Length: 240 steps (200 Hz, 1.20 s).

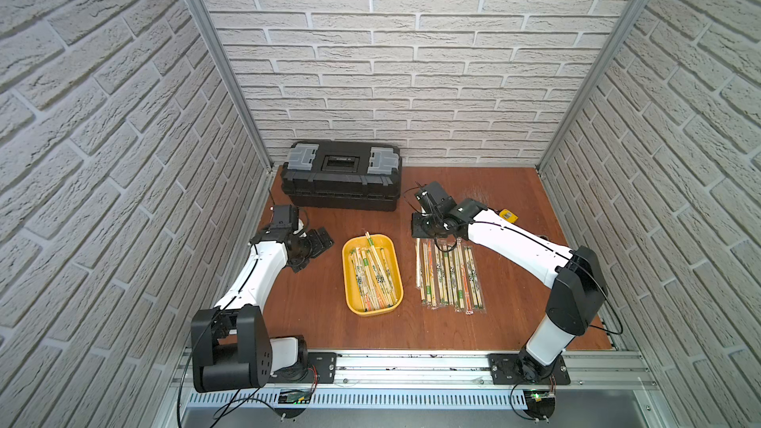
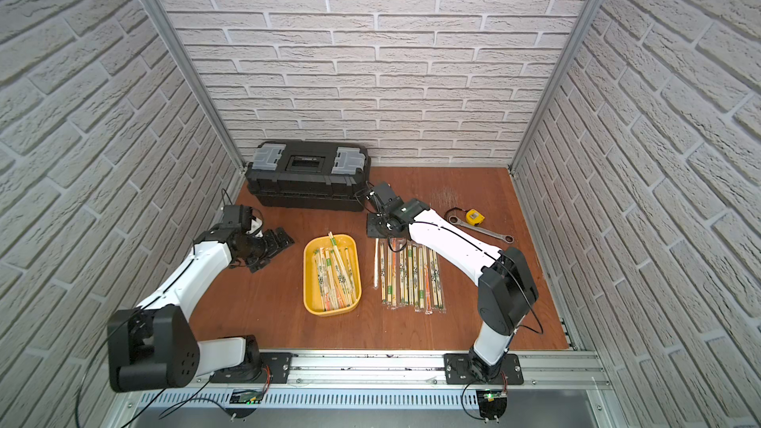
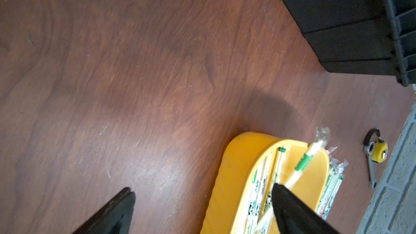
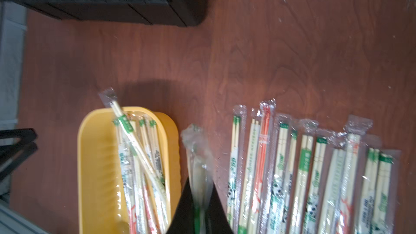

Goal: Take the paired disposable chopsticks out of the storage box
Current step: Place the paired disposable chopsticks at the center of the board.

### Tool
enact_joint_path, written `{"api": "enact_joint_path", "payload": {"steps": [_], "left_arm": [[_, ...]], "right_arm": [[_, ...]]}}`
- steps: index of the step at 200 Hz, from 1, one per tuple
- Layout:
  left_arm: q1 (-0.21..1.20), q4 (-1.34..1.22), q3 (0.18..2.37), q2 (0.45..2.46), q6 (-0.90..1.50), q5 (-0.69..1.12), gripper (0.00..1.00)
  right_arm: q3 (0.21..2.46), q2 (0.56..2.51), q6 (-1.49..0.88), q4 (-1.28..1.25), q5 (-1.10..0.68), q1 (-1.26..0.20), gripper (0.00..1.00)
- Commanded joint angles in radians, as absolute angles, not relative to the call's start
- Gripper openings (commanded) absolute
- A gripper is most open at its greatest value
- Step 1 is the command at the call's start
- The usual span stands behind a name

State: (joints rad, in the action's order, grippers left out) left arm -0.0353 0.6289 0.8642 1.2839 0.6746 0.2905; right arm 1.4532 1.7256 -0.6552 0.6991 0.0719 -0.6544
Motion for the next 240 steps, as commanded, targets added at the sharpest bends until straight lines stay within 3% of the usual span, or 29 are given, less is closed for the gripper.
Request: {"api": "enact_joint_path", "payload": {"steps": [1,126,172,202,240], "left_arm": [[-0.021,0.636,0.892,1.27,0.678,0.269,0.98],[-0.006,0.659,0.905,1.273,0.673,0.249,0.98],[-0.004,0.656,0.907,1.283,0.672,0.251,0.98],[-0.004,0.652,0.905,1.284,0.672,0.253,0.98],[-0.004,0.646,0.895,1.275,0.677,0.255,0.98]], "right_arm": [[1.433,1.773,-0.622,0.703,0.067,-0.664,0.02],[1.461,2.013,-0.638,0.636,0.055,-0.678,0.03],[1.464,2.009,-0.635,0.654,0.087,-0.677,0.14],[1.455,1.985,-0.636,0.659,0.09,-0.676,0.29],[1.448,1.88,-0.646,0.672,0.08,-0.68,0.3]]}}
